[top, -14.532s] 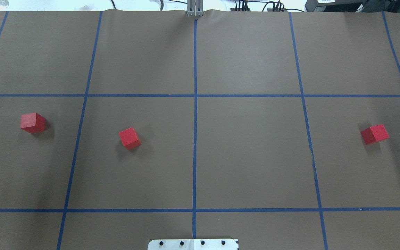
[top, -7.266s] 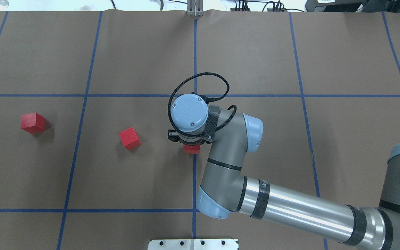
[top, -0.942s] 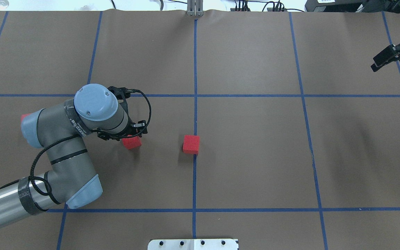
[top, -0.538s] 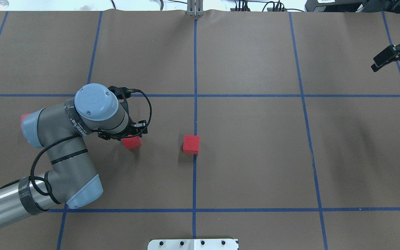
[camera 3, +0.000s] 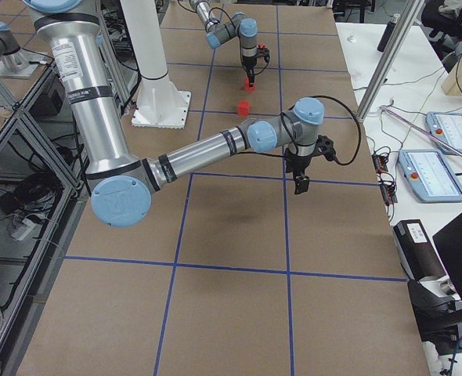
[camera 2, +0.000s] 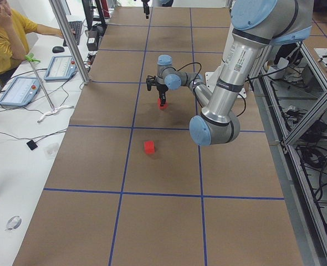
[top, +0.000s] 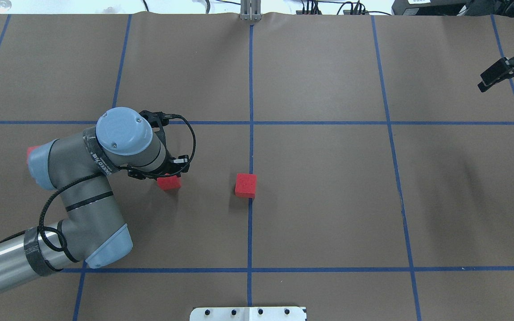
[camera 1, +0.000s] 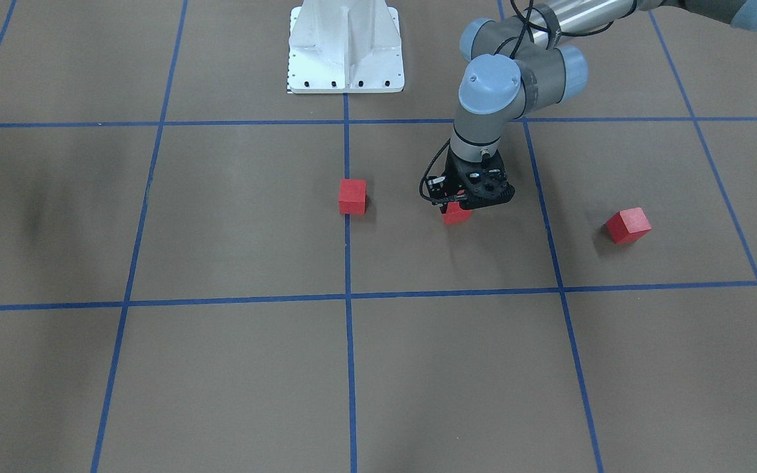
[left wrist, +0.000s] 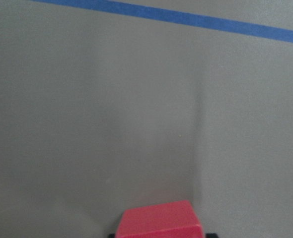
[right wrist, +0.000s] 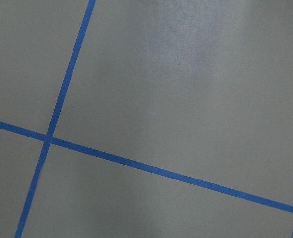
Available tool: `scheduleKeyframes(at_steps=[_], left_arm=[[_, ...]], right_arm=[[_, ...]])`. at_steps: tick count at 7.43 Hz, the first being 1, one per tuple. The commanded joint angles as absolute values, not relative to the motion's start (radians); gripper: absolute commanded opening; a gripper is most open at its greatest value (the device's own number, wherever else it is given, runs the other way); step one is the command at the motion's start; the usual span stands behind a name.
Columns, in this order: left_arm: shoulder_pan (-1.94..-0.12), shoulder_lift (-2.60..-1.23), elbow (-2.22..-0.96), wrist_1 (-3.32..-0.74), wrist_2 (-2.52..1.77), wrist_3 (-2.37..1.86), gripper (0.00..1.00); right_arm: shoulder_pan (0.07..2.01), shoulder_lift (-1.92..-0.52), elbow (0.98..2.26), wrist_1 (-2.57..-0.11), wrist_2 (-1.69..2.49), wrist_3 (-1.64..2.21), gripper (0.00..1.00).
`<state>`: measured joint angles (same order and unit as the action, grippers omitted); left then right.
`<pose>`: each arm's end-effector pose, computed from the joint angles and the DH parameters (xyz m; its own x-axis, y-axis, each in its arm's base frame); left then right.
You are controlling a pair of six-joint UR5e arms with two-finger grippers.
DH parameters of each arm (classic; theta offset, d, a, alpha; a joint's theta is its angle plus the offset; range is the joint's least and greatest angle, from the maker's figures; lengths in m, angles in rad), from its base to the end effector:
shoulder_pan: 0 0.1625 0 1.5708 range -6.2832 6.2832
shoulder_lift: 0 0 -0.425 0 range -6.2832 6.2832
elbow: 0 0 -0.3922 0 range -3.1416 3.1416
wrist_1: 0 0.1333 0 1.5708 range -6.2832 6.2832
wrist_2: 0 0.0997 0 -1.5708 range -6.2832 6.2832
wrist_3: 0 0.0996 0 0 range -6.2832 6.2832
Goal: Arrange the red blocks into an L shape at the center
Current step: 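Carry the cube with the left gripper to just beyond the center cube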
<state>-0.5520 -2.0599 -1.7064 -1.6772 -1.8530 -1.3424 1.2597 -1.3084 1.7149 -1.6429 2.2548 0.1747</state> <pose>0.5031 -0.4338 0.3129 0.6956 -0.1730 -0.6973 0.1928 0.9799 -0.0507 -0.1136 -0.5832 0.4581 0.7144 -0.2718 0.6449 0.1675 0.9611 0.2195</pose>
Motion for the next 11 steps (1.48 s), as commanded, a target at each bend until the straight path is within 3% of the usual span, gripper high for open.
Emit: scheduleKeyframes(at_steps=[1, 3, 5, 11], left_arm=[[-0.561, -2.057, -1.727, -1.660, -1.865, -1.341, 0.24], [-0.591, -2.088, -1.801, -1.512, -1.905, -1.322, 0.11], [-0.589, -2.176, -1.772, -1.506, -1.902, -1.296, 0.02], [-0.581, -2.498, -1.487, -1.511, -1.896, -1.138, 0.00]], right_arm=[[1.259, -1.308, 1.715, -1.643, 2.253, 0.175, 1.00], [1.259, -1.308, 1.715, -1.643, 2.253, 0.175, 1.00], [1.259, -1.308, 1.713, -1.643, 2.253, 0.175, 1.00], [1.259, -1.313, 1.710, -1.643, 2.253, 0.176, 1.00]])
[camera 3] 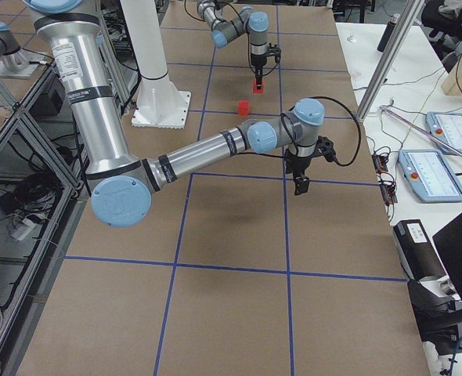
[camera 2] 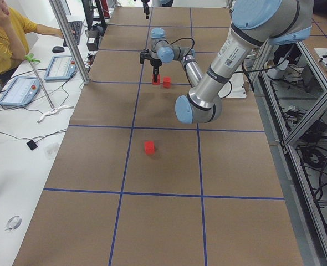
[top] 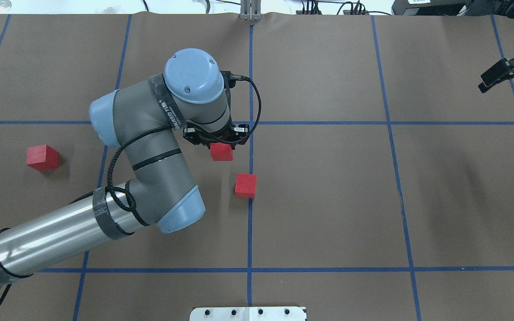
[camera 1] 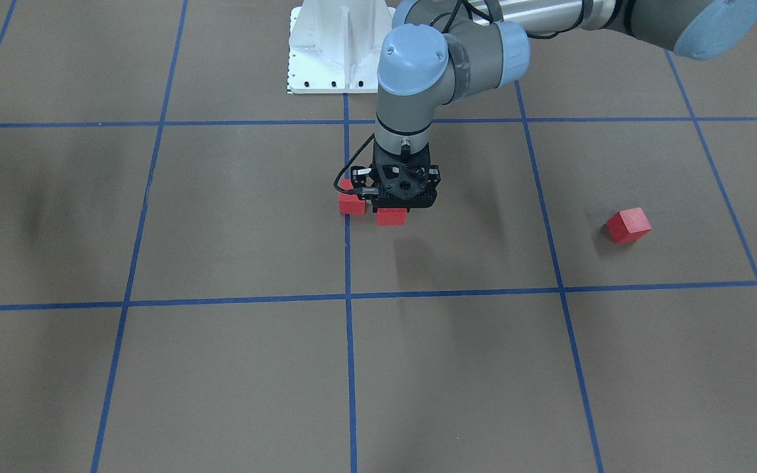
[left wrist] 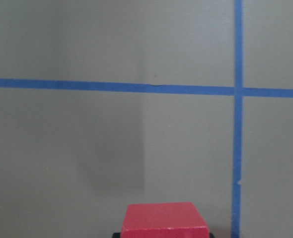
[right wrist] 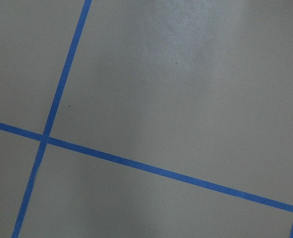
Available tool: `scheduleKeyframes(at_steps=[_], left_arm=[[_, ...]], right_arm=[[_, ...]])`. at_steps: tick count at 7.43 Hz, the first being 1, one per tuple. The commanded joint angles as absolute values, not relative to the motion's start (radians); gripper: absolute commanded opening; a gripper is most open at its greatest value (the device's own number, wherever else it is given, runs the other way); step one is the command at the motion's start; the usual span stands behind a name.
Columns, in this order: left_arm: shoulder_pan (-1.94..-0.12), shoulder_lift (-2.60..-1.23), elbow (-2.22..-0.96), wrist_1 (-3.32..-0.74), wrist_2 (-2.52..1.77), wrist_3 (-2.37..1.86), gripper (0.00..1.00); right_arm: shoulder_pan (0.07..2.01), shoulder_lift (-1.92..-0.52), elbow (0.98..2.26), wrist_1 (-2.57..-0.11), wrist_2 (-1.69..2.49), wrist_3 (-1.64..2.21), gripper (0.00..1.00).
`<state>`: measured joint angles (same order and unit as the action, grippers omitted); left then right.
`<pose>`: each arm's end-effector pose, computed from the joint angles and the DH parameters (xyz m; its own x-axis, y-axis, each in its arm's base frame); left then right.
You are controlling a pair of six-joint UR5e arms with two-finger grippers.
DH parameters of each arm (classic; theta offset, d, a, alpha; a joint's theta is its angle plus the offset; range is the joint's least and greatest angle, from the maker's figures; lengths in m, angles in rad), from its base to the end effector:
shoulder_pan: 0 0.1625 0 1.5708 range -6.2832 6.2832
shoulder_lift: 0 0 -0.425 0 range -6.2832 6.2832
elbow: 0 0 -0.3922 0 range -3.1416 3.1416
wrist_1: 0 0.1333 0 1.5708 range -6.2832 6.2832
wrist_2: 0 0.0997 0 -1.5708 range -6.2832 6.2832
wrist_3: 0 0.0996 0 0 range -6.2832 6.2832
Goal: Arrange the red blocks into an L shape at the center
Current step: 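Carry the cube with the left gripper to just beyond the center cube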
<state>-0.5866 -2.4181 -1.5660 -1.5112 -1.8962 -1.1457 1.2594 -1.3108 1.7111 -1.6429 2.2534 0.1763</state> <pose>0.5408 -0.4813 0.1477 0.6767 0.0195 -0.7360 0.0632 0.9944 0.0844 -0.1136 -0.5830 0.4614 0.7167 -0.2666 0.6444 0.1669 0.9628 0.2126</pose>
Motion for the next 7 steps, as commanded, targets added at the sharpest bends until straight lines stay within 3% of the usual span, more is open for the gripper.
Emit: scheduleKeyframes(at_steps=[1, 7], left_arm=[[-0.580, -2.555, -1.411, -1.516, -1.896, -1.137, 0.00], [-0.565, -2.557, -1.379, -1.522, -1.882, -0.983, 0.00]], right_arm=[[1.259, -1.313, 1.710, -1.643, 2.253, 0.176, 1.00], [1.259, -1.315, 1.710, -1.643, 2.253, 0.176, 1.00]])
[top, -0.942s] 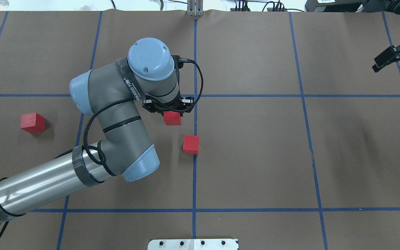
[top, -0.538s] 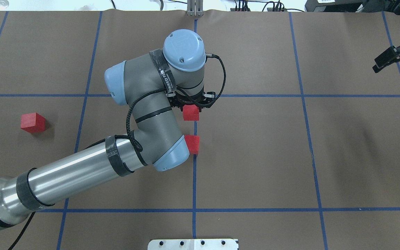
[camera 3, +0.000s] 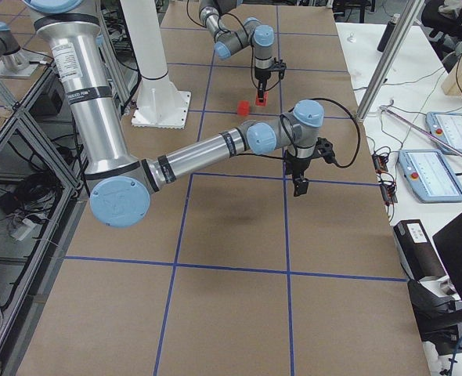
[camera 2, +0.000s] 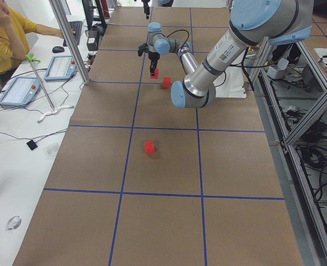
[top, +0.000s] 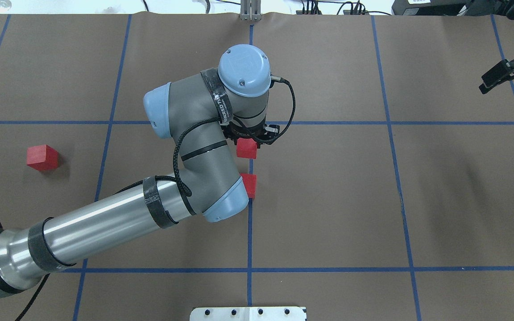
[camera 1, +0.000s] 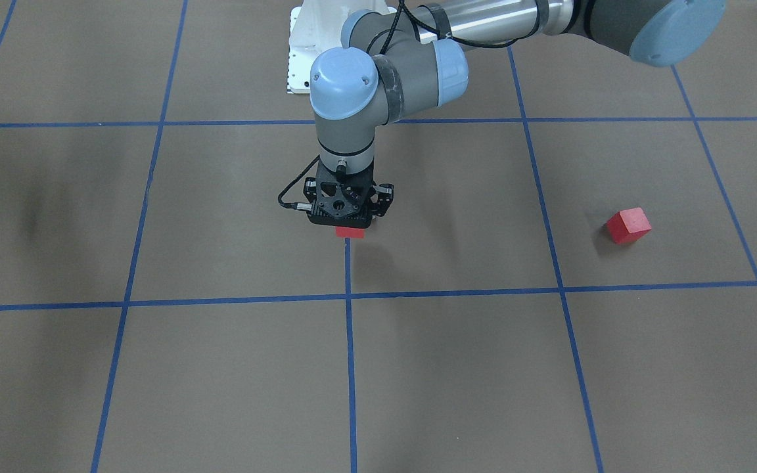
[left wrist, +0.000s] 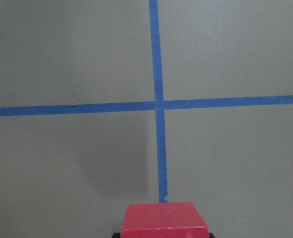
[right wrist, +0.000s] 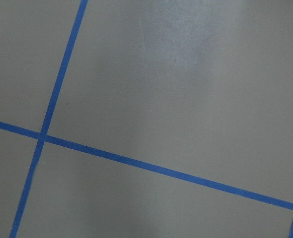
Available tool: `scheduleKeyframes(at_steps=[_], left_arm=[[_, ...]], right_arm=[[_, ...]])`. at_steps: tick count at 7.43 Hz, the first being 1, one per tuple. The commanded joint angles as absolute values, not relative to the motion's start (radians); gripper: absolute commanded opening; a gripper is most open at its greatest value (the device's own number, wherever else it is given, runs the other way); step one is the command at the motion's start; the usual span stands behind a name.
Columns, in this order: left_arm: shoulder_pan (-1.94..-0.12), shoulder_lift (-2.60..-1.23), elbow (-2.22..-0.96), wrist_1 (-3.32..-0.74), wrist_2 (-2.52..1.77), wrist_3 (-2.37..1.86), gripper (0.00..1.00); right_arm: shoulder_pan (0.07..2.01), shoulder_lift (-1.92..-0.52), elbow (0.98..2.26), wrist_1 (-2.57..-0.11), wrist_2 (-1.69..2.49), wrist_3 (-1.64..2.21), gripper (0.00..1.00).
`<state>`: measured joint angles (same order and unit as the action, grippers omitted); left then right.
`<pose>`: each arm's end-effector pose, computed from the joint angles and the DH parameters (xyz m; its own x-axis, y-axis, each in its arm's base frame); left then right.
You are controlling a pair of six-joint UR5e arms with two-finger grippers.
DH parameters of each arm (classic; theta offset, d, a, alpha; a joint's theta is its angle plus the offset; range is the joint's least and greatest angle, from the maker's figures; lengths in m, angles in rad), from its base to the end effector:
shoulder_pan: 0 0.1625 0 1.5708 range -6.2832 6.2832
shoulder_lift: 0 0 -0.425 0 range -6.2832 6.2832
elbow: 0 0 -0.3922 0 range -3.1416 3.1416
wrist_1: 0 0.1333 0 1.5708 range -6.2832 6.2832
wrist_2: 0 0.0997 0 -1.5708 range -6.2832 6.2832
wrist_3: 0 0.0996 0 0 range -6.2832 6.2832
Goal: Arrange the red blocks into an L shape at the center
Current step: 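Carry the cube with the left gripper to just beyond the center cube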
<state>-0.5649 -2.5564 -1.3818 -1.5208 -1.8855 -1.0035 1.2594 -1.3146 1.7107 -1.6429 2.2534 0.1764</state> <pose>0.5921 -0.4966 0.1186 0.7010 0.1607 -0.6948 -0.0536 0.9834 0.1733 -0.1133 -0.5819 0.4638 0.7176 -0.2639 0.6446 0.1671 0.9636 0.2085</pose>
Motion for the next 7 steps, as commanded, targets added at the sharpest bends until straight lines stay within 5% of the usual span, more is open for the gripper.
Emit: scheduleKeyframes(at_steps=[1, 7], left_arm=[[-0.558, -2.556, -1.378, -1.523, -1.882, -0.998, 0.00], [-0.528, -2.554, -1.299, -1.614, -1.882, -1.077, 0.00]], right_arm=[[1.259, -1.315, 1.710, -1.643, 2.253, 0.176, 1.00], [1.259, -1.315, 1.709, -1.643, 2.252, 0.176, 1.00]])
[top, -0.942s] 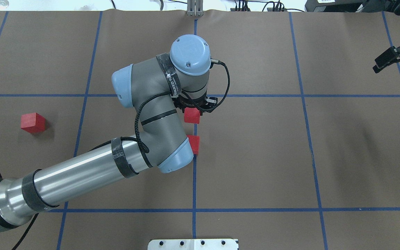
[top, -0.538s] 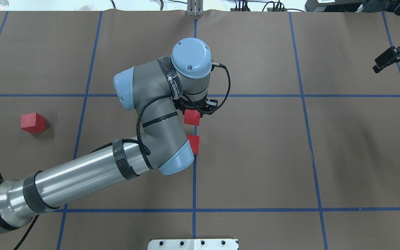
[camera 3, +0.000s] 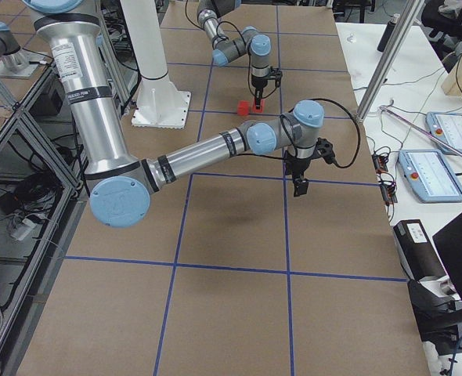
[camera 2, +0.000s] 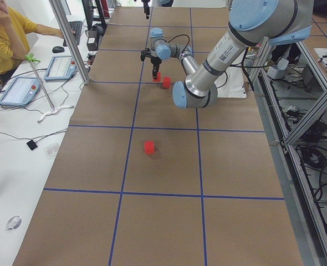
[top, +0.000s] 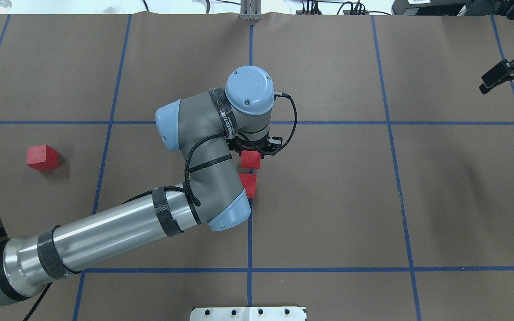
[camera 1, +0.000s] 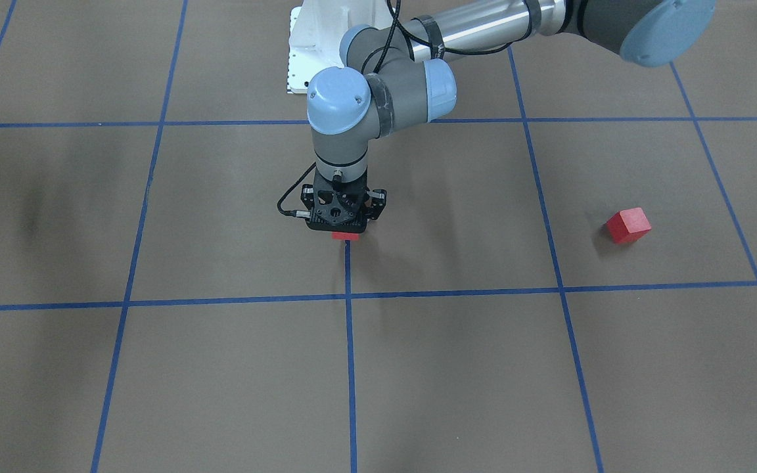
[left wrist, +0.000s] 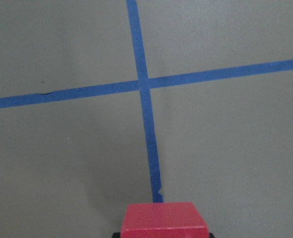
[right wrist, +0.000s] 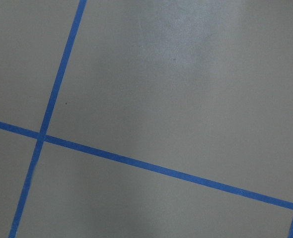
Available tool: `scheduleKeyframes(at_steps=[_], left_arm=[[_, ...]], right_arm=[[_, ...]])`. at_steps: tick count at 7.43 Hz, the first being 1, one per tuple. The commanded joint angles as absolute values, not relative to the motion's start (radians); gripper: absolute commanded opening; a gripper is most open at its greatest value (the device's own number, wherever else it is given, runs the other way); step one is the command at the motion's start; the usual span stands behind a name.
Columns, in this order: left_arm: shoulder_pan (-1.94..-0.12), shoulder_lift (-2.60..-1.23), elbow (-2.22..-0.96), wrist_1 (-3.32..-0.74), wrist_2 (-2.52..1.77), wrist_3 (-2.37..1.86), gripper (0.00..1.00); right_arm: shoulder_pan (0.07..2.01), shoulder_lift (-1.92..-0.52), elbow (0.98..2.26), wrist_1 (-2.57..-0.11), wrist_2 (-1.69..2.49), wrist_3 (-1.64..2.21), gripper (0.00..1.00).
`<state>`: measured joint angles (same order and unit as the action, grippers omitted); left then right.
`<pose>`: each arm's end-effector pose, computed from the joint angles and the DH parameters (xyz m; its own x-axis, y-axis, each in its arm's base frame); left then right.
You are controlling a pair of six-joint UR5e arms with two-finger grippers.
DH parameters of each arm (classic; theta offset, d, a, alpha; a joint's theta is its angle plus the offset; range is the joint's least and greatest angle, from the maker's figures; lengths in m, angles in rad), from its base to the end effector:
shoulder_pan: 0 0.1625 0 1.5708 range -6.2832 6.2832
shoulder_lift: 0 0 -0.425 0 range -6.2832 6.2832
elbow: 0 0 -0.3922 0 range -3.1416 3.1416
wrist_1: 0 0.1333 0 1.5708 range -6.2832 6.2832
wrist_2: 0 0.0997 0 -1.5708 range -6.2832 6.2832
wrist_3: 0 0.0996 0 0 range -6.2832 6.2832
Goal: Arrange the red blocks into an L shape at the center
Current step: 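Lower the cube against the center cube's far side and adjust alignment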
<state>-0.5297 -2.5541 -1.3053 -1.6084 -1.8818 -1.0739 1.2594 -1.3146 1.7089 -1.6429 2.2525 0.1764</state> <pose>0.6270 -0.4863 0.1408 0.6953 0.1188 -0.7089 -0.0358 0.9907 0.1310 -0.1133 -0.5822 0.4647 0.7185 -0.2628 0.6440 0.1671 0.9640 0.2068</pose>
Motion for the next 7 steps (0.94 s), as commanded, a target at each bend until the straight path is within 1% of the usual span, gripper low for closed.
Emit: scheduleKeyframes(at_steps=[1, 7], left_arm=[[-0.528, -2.553, -1.298, -1.614, -1.882, -1.078, 0.00], [-0.515, -2.543, -1.299, -1.614, -1.882, -1.092, 0.00]], right_arm=[[1.259, -1.315, 1.709, -1.643, 2.252, 0.176, 1.00], [1.259, -1.318, 1.709, -1.643, 2.252, 0.176, 1.00]])
